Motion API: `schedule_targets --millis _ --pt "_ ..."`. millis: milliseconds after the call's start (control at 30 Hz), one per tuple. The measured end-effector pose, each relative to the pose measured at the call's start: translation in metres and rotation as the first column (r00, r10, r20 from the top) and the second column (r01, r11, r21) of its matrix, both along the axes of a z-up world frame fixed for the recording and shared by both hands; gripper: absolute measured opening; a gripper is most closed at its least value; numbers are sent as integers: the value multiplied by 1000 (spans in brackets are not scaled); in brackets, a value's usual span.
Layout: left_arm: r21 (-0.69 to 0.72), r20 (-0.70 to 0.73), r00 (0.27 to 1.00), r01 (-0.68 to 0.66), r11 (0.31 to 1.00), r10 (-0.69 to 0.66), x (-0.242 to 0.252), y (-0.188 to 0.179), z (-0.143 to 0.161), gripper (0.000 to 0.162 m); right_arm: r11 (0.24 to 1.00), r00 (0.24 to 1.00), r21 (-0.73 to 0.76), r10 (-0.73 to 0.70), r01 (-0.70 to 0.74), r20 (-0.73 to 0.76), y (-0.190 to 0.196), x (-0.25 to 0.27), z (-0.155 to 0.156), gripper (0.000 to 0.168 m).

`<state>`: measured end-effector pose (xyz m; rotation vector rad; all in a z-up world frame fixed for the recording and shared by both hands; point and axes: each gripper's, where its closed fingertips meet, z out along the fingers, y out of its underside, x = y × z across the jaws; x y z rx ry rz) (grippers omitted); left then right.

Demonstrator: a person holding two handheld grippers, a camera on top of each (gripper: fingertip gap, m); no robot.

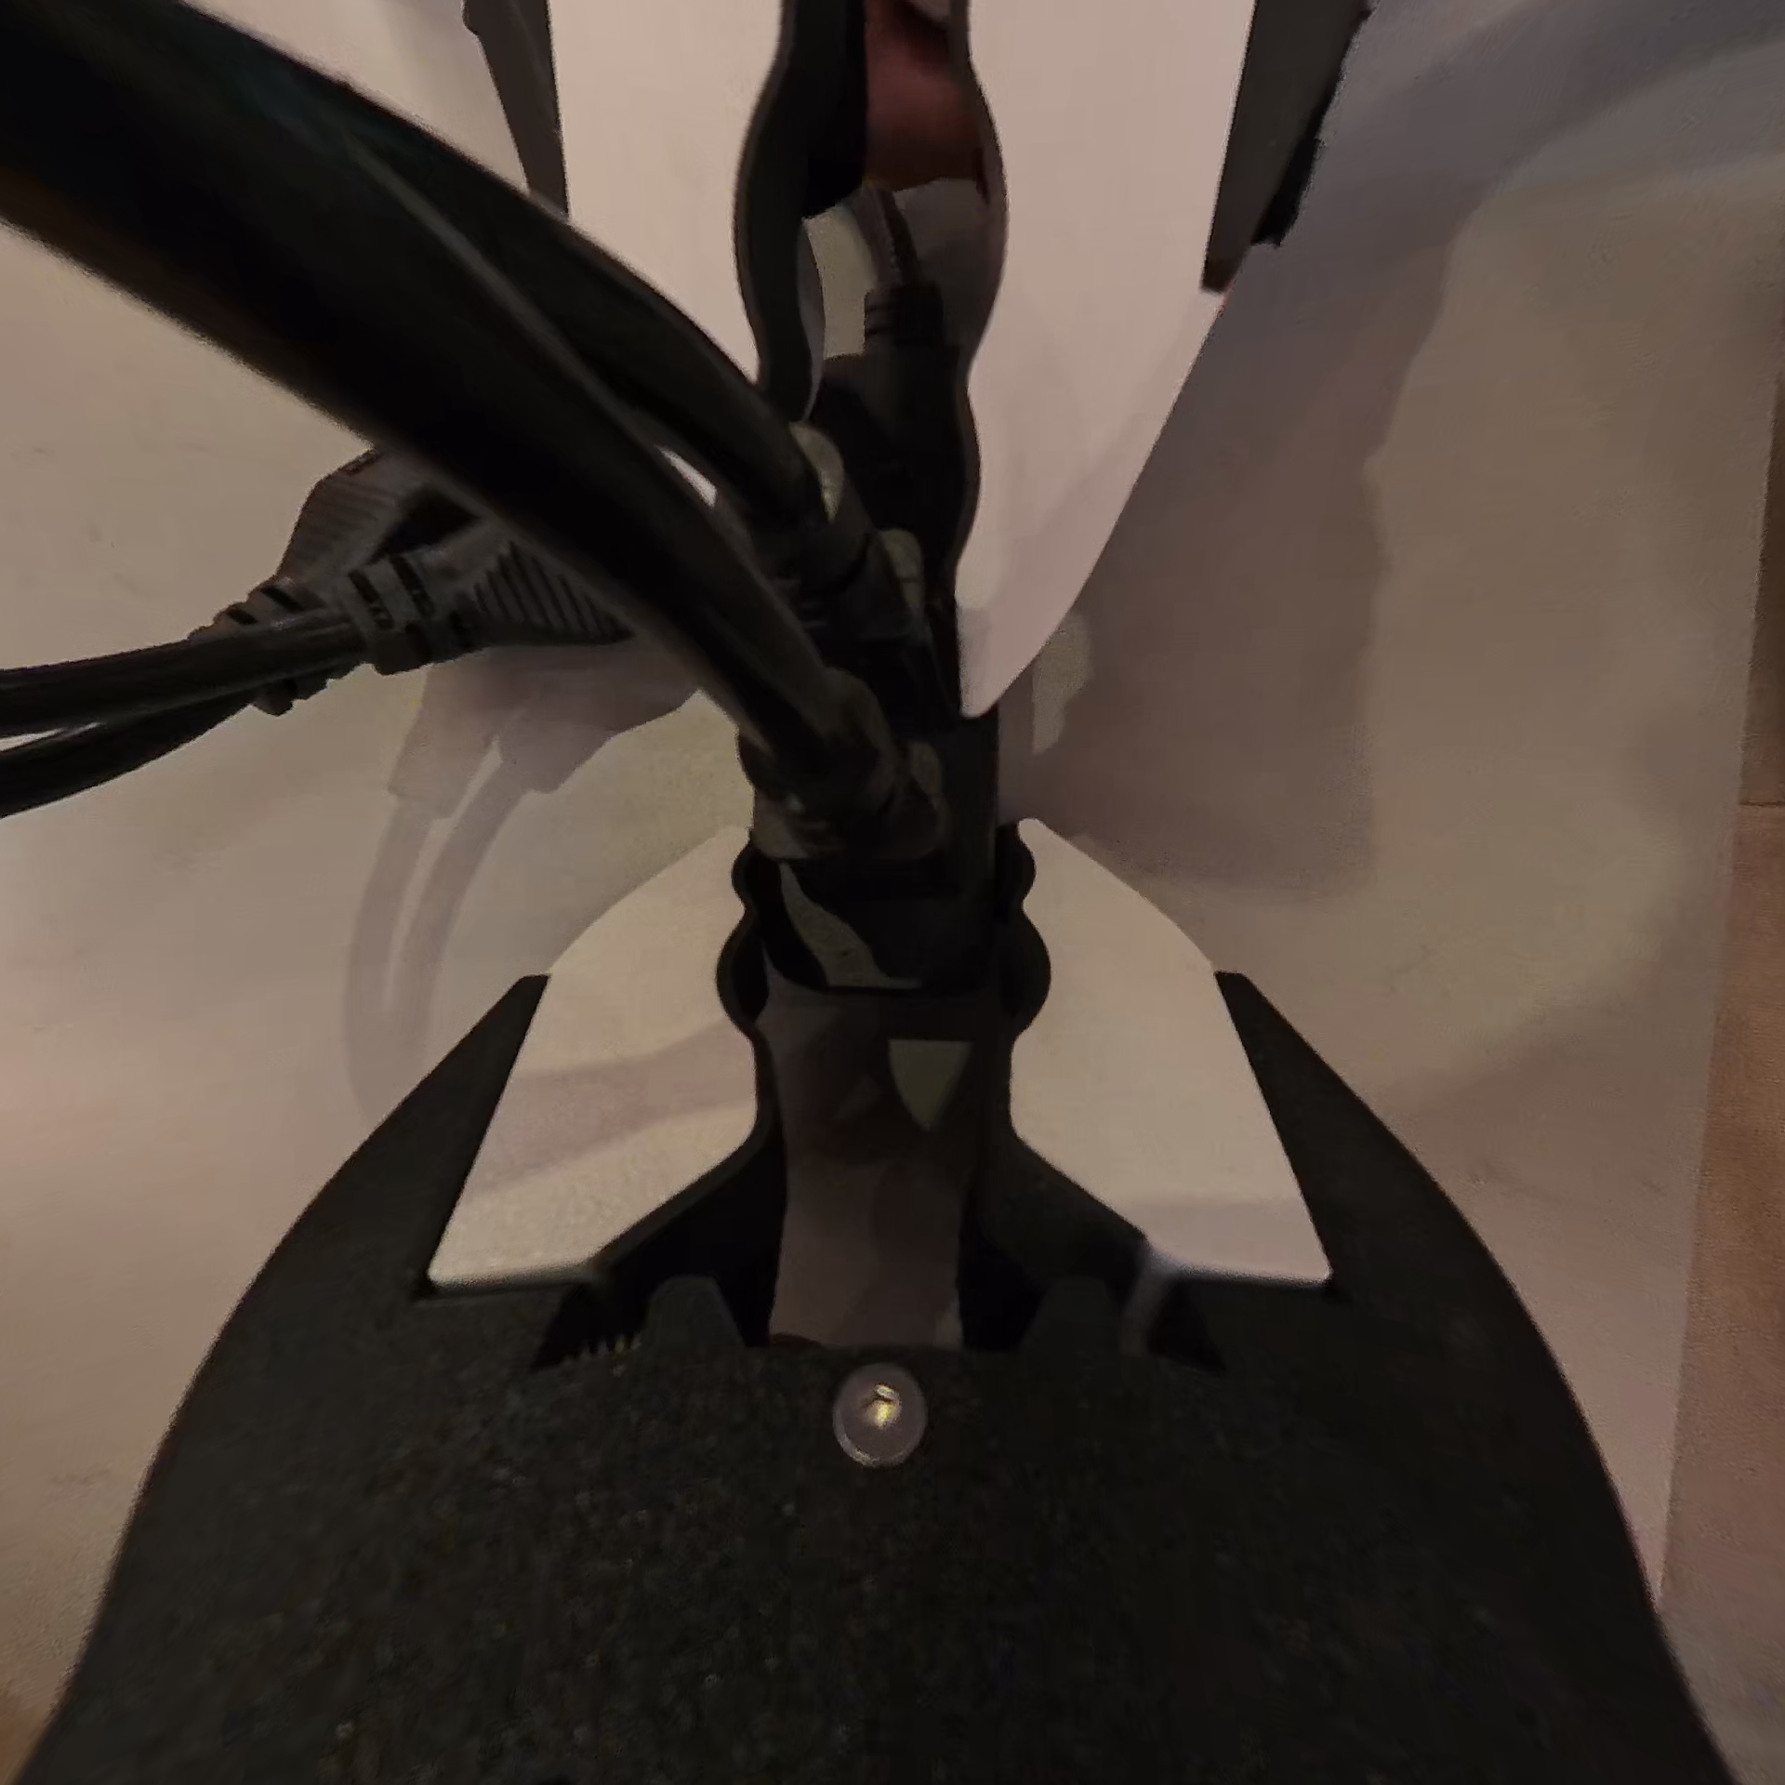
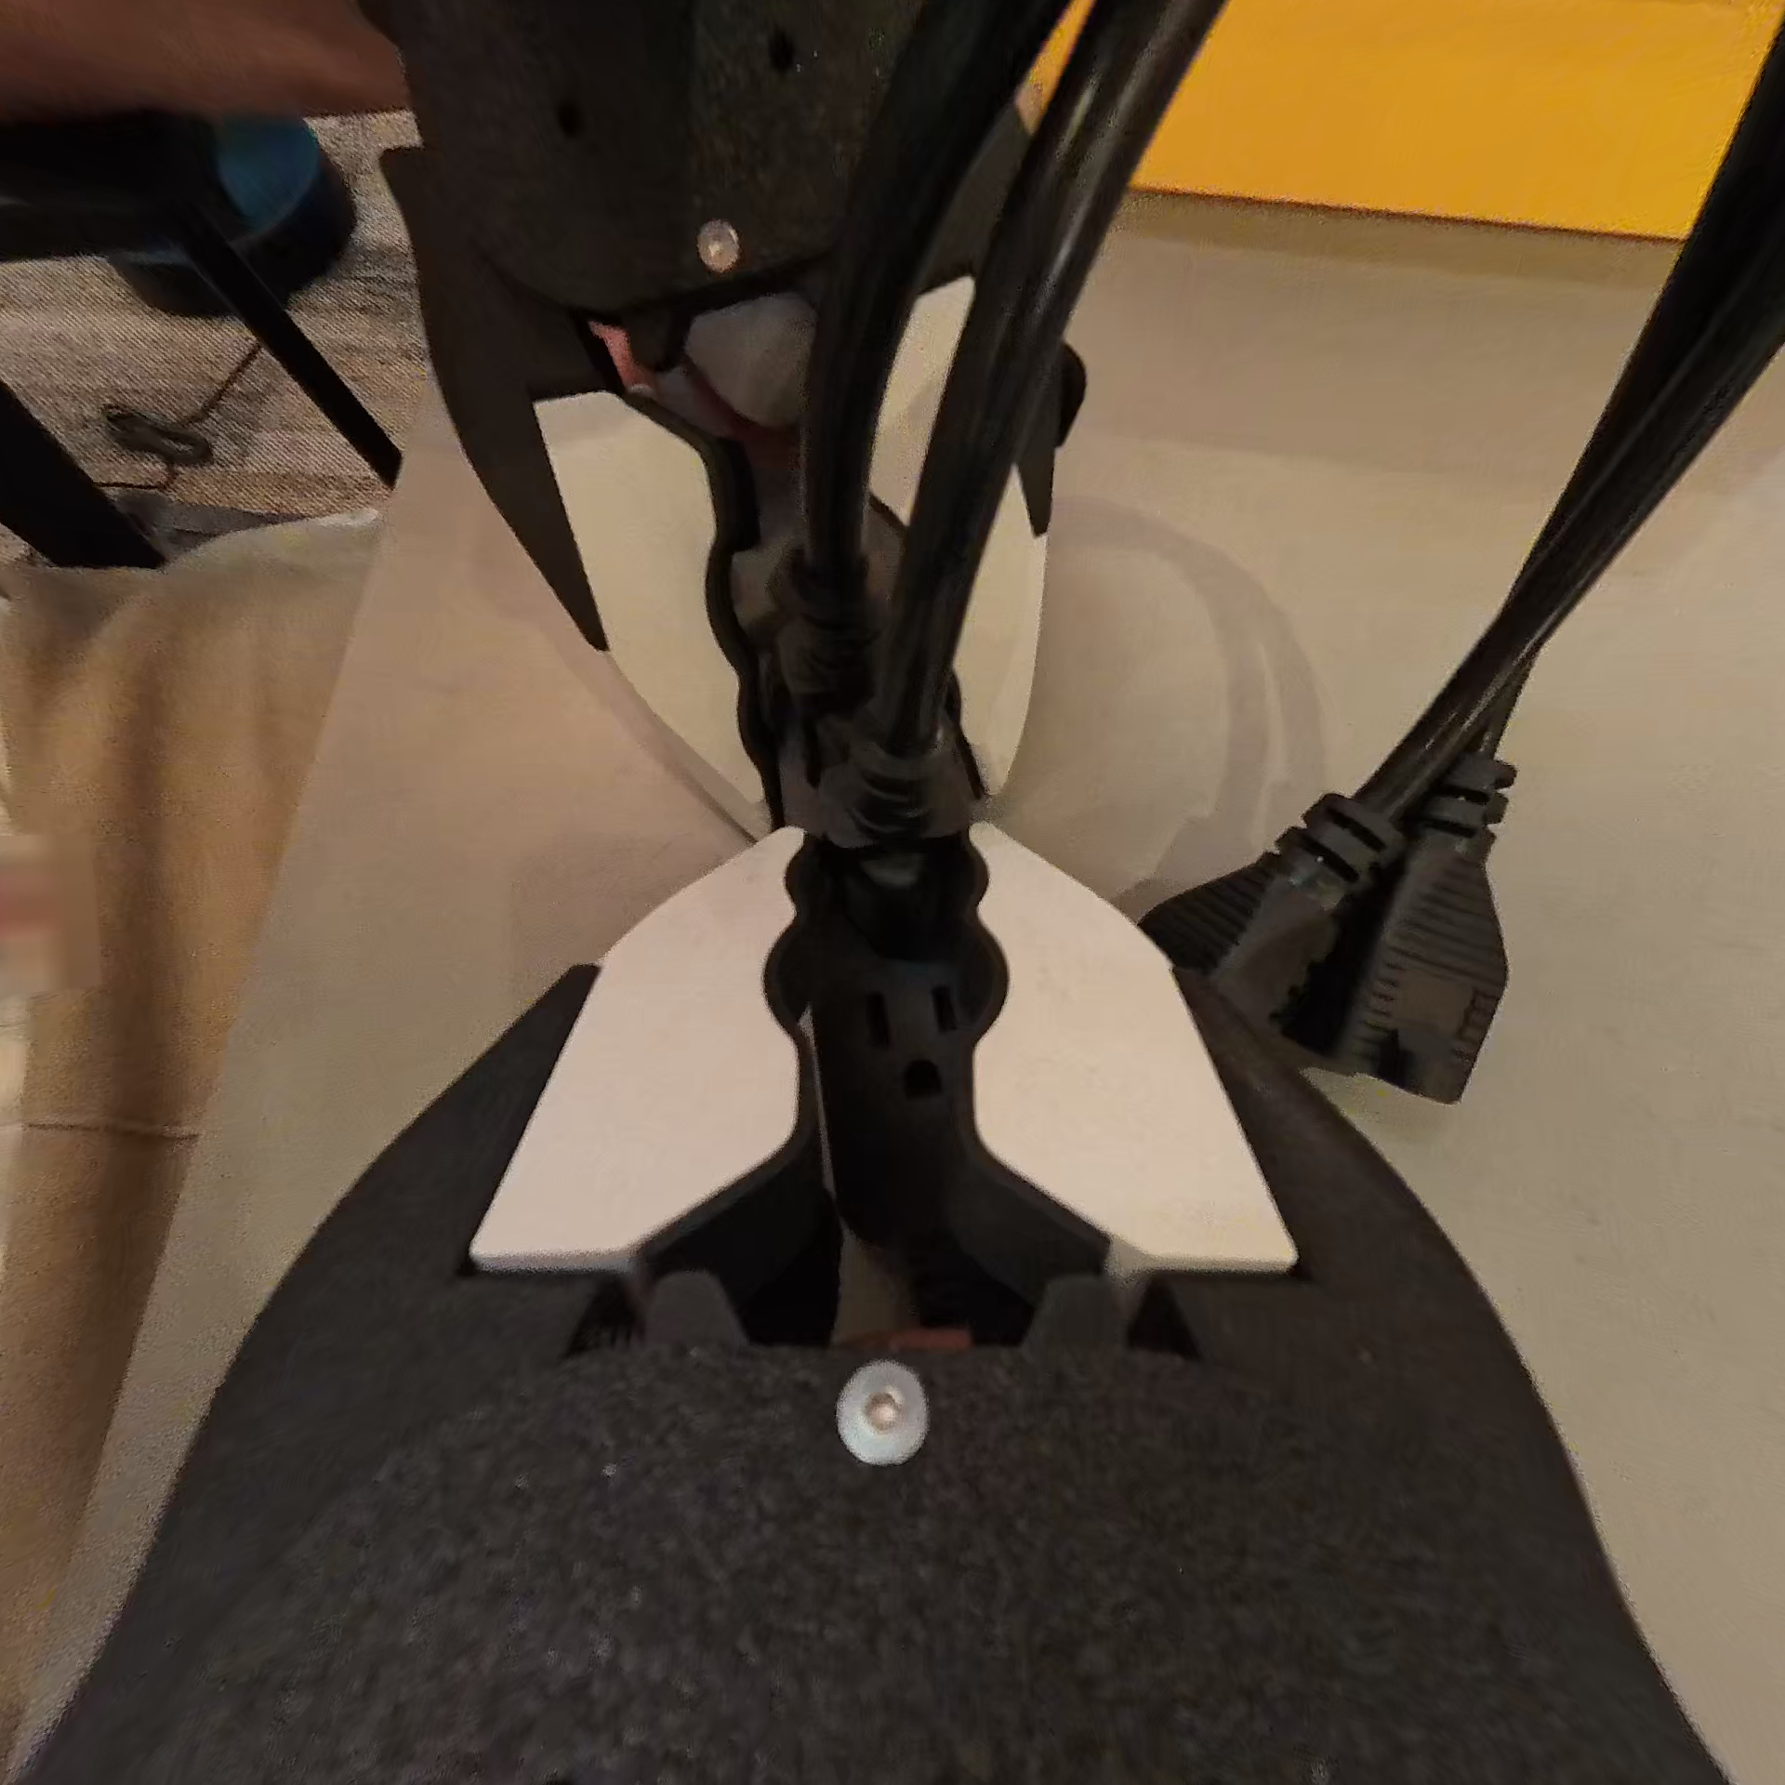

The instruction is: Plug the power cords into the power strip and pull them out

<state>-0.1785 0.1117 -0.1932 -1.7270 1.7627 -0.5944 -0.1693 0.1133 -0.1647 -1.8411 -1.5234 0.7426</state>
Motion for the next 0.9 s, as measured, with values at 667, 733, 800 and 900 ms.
schedule_targets --millis 667,733,800,900 --pt "-26 40 945 -325 945 326 22 9 1 45 573 569 -19 -817 819 -93 18 29 3 24" --pt "-11 29 945 -326 945 326 22 10 1 45 534 530 -31 -843 845 -95 17 30 2 23" --pt "-11 27 946 -322 947 322 22 9 1 45 523 518 -47 -850 851 -98 17 30 2 23" --pt "-28 32 941 -335 942 336 21 10 1 45 540 534 -29 -838 841 -112 18 31 3 23"
